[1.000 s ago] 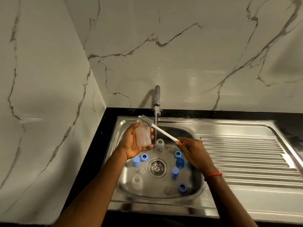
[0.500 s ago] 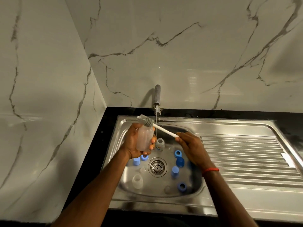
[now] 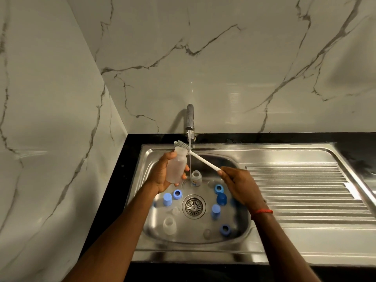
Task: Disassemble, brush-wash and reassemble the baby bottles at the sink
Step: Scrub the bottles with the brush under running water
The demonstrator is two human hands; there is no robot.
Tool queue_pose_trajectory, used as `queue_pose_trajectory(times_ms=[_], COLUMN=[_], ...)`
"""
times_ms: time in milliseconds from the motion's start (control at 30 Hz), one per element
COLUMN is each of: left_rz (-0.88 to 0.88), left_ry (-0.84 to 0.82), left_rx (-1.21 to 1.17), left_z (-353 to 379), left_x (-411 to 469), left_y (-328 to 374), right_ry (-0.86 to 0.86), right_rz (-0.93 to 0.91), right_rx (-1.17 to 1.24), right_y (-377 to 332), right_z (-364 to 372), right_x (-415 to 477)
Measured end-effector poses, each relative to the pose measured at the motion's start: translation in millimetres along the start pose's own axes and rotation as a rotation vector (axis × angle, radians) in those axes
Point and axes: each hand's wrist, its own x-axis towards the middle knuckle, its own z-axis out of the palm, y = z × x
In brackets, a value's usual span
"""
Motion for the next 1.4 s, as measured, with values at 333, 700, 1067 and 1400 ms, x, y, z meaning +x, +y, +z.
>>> queue_pose_trajectory(times_ms=[333,700,1067,1400], left_rz=[0.202,0.241,0.340,0.191], left_ry=[0.159,0.383,0.279,0.283], left_rx=[0.283,0.529,0.479,0.212], left_z=[4,5,0,3], left_x=[37,95,95,95], left_y=[-10,-18,-18,-17], right_ry=[0.017,-0.026,-0.189,-0.215], right_rz=[0.432,0.526,0.606,0.618], right_rx=[0.077,0.157,0.127,0.156], right_y=[27,29,38,37], right_z=[7,27,52,53], right_x=[-24,-11,-4,-3])
